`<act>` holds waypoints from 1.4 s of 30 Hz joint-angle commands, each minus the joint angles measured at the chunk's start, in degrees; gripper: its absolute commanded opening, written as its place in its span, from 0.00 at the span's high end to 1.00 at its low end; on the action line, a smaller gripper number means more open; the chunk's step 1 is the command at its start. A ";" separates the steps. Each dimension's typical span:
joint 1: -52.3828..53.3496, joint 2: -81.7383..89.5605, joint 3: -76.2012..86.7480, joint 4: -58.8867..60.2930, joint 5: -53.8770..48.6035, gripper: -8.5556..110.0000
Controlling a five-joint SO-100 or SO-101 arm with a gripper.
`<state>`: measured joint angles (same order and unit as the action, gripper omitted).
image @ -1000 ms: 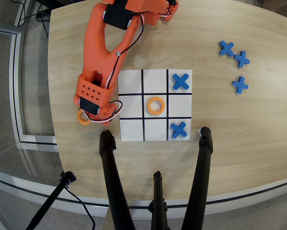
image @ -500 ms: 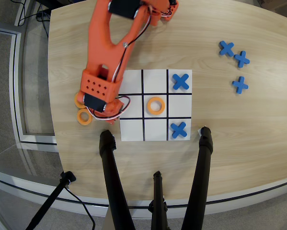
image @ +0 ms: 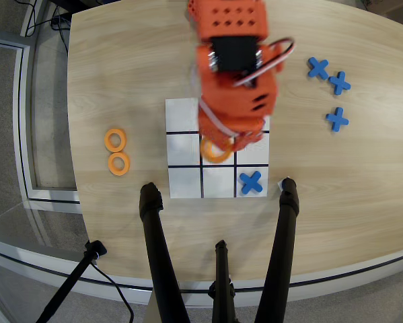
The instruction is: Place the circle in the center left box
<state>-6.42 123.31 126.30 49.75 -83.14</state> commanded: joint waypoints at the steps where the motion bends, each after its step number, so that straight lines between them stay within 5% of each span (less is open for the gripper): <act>1: -7.38 3.25 1.49 0.26 1.32 0.93; 9: -16.26 -7.47 1.32 -8.88 2.81 0.93; 26: -12.39 -33.75 -9.32 -17.31 3.52 0.93; 42: -12.30 -37.35 -8.96 -17.58 3.16 0.93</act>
<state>-18.46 86.04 118.39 32.78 -79.80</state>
